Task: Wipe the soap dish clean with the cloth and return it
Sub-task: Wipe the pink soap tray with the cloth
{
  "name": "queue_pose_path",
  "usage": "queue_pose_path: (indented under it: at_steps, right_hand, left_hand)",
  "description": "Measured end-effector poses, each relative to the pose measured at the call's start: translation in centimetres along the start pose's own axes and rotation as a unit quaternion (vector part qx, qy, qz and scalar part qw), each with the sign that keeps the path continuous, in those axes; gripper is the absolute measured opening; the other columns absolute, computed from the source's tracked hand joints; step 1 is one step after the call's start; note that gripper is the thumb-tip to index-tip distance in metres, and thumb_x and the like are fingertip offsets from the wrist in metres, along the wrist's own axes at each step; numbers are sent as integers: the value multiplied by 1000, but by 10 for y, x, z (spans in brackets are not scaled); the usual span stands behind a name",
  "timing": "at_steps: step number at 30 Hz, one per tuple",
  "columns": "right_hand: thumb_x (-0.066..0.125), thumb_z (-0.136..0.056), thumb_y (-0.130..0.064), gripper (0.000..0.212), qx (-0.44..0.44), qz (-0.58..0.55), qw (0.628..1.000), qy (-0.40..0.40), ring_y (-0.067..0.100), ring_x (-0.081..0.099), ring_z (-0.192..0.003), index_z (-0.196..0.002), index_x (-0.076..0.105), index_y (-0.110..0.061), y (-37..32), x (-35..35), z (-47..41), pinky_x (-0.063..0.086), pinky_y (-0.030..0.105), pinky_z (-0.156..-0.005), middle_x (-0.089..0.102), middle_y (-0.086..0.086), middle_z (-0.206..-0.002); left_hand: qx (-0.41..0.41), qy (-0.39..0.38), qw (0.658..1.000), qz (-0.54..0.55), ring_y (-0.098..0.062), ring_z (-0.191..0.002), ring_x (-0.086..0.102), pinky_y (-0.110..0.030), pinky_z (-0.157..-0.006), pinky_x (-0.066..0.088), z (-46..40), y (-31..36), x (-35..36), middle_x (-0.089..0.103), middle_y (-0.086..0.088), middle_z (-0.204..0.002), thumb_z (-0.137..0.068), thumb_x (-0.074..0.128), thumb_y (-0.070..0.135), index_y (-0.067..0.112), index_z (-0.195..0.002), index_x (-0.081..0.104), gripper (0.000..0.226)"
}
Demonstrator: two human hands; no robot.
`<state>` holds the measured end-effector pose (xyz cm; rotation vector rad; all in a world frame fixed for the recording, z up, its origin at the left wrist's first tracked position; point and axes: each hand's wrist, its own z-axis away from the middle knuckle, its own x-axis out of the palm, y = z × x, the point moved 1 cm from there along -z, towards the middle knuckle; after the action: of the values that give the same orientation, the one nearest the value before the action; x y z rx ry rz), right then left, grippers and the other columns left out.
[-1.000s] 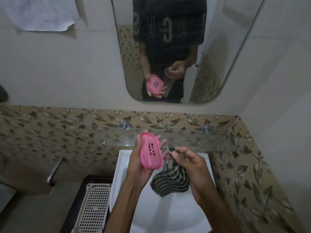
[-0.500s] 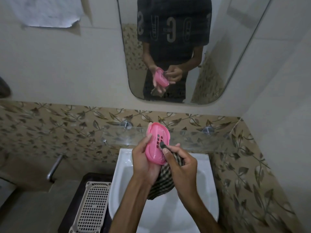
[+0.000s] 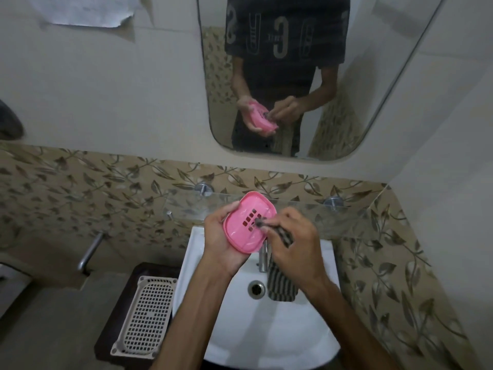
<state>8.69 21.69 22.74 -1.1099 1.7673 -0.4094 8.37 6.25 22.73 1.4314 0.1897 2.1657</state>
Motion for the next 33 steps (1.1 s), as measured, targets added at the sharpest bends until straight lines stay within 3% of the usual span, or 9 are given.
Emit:
queue_pose_path:
  at_steps: [2, 6, 10, 14, 19, 22, 27, 31, 33]
  right_hand:
    - [76, -88, -7, 17, -81, -16, 995, -58, 4, 63, -93, -102, 78, -15, -4, 5, 11, 57, 23, -78, 67, -3, -100]
    - [76, -88, -2, 15, -30, 25, 999, -3, 12, 62, -86, -100, 79, -10, 14, -4, -6, 58, 32, -76, 68, 3, -97]
    - [70, -90, -4, 11, -174, 9, 975, -137, 11, 62, -89, -97, 77, -9, 11, -3, -1, 56, 30, -74, 66, 2, -101]
    - [78, -84, 3, 15, -124, 15, 990, -65, 14, 66, -86, -96, 81, -6, 33, -21, -28, 58, 36, -73, 71, 5, -99]
    - [75, -89, -8, 10, -196, -55, 964, -174, 10, 69, -93, -96, 82, -11, 14, -8, -17, 59, 27, -80, 73, -1, -103]
    - [83, -81, 0, 17, -136, -45, 982, -119, 8, 71, -91, -95, 83, -9, 30, -26, -39, 62, 30, -78, 76, 1, -99]
    - [83, -81, -5, 18, -168, -111, 965, -171, 6, 71, -94, -95, 84, -16, 5, -1, -25, 58, 23, -84, 77, -5, -99]
    - [83, -80, -3, 25, -80, -111, 981, -139, 7, 73, -95, -100, 82, -18, 22, -12, -42, 62, 32, -85, 78, -7, -101]
    - [84, -80, -4, 25, -84, -131, 975, -156, 9, 74, -93, -100, 82, -18, 17, -5, -34, 62, 29, -83, 78, -7, -99]
  left_hand:
    - [-10, -1, 1000, -17, -29, -68, 63, -34, -58, 55, -1, 4, -4, 65, -20, -92, -79, 66, 26, 1, -106, 66, 37]
    - [-2, 14, 999, -43, -31, -79, 63, -42, -76, 57, -2, 6, -5, 66, -21, -93, -84, 64, 22, 4, -105, 67, 28]
    - [-46, 7, 995, -94, -28, -76, 59, -35, -63, 52, 1, 15, -4, 60, -16, -94, -80, 66, 24, 7, -104, 61, 30]
    - [-61, -4, 994, -85, -42, -111, 55, -59, -110, 45, -2, 19, -1, 54, -27, -123, -90, 58, 21, 6, -128, 56, 41]
    - [-80, 0, 989, -128, -27, -75, 55, -35, -62, 52, 1, 23, 1, 57, -16, -96, -86, 63, 26, 3, -115, 60, 37]
    - [-61, -4, 992, -108, -36, -86, 62, -52, -95, 51, -2, 23, -1, 63, -26, -106, -89, 59, 22, 1, -114, 67, 33]
    - [-53, 5, 991, -119, -24, -63, 58, -32, -63, 50, -7, 22, 4, 61, -14, -82, -91, 58, 21, 3, -101, 65, 23]
    - [-52, -10, 992, -110, -34, -85, 62, -52, -104, 47, -9, 26, 0, 65, -24, -102, -94, 54, 22, 0, -112, 67, 32]
    - [-48, -4, 992, -116, -30, -80, 61, -44, -87, 54, -7, 26, -2, 63, -21, -97, -93, 54, 22, 1, -103, 70, 28]
